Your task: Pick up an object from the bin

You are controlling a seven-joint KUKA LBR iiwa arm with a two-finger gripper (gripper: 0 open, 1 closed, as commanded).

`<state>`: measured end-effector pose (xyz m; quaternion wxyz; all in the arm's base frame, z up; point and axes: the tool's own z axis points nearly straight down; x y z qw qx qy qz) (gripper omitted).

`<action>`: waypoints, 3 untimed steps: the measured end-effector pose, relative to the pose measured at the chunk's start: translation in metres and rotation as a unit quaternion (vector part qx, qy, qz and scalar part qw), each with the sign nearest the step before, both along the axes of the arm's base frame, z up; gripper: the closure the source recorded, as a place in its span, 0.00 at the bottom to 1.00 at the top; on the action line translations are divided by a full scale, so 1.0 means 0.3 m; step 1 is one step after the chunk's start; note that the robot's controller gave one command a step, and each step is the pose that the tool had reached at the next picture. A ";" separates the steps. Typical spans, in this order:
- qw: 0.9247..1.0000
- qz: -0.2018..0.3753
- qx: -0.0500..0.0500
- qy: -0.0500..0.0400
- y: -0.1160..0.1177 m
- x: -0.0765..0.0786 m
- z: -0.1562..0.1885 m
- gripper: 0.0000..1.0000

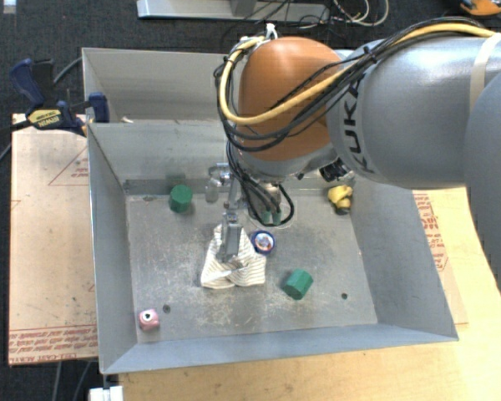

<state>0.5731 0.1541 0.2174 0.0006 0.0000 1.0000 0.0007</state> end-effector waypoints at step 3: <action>0.992 0.127 0.001 -0.002 -0.204 -0.241 -0.469 1.00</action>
Offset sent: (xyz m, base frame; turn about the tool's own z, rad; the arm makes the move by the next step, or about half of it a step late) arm -0.0228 -0.0461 -0.0811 -0.0967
